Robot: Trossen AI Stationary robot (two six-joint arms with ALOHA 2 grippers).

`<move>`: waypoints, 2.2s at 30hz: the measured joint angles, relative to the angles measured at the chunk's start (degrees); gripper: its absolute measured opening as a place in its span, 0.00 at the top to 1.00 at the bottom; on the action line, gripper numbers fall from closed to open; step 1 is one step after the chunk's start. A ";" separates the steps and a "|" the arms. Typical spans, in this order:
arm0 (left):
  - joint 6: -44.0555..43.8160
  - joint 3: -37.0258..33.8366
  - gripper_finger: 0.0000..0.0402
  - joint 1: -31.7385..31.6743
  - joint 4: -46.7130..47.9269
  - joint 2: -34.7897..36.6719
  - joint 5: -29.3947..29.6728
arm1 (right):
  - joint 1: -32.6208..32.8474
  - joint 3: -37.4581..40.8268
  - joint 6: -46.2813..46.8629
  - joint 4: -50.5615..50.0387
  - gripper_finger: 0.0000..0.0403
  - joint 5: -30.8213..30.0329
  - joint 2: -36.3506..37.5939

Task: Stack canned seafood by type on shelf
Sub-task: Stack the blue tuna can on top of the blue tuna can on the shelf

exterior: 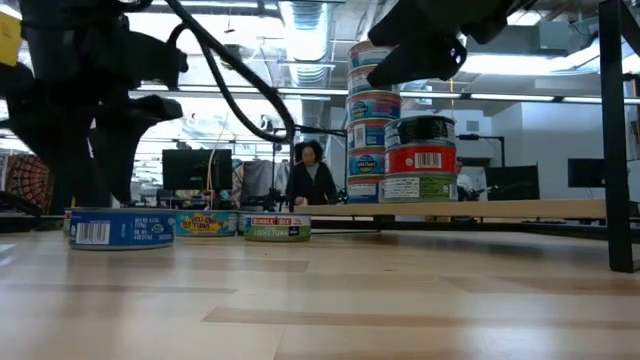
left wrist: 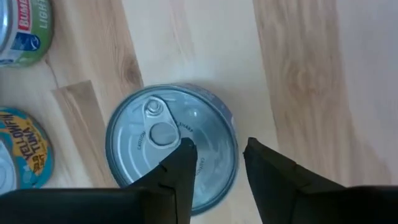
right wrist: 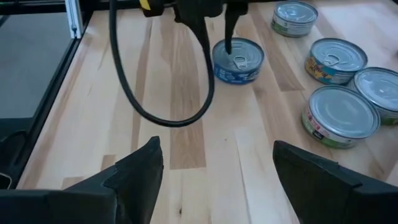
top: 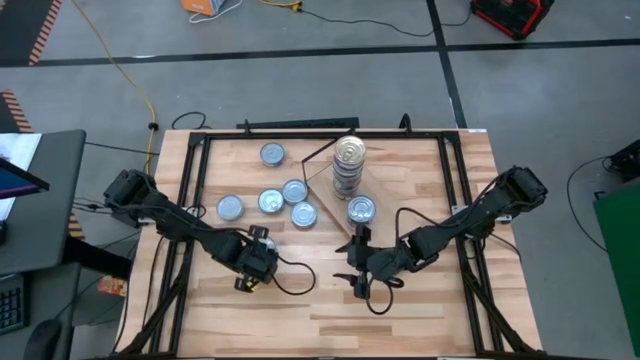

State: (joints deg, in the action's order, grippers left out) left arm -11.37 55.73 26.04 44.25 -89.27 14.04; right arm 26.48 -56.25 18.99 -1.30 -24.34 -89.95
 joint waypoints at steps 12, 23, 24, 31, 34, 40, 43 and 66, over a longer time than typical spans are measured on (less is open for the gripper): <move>-4.74 0.63 0.72 3.72 3.22 -0.34 1.00 | 0.02 0.00 0.00 0.57 0.19 0.04 0.00; 3.46 0.56 0.72 12.09 4.02 -9.58 17.19 | -0.37 0.00 -0.12 1.16 0.19 0.00 0.00; 3.42 0.58 0.72 12.19 4.15 -10.57 18.50 | -0.37 0.00 -0.13 1.16 0.19 0.00 0.00; -0.19 0.67 0.90 11.41 4.66 -13.64 24.06 | -0.37 0.00 -0.12 1.30 0.19 0.00 0.00; -2.55 0.67 0.98 10.85 4.68 -13.58 24.02 | -0.48 0.00 -0.07 1.36 0.19 0.00 0.00; -5.93 0.67 0.99 11.25 4.69 -13.59 23.50 | -0.79 0.00 0.04 1.36 0.19 -0.02 0.00; -6.98 0.67 1.00 12.06 5.16 -13.60 22.82 | -0.76 0.00 0.05 1.36 0.19 -0.02 0.00; -17.79 6.13 0.96 11.14 5.97 -1.25 7.41 | -1.52 0.02 0.05 2.09 0.19 0.20 0.00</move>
State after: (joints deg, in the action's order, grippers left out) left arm -29.16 61.87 37.18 50.22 -90.52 21.46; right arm 24.96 -56.23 19.04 0.79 -24.14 -89.95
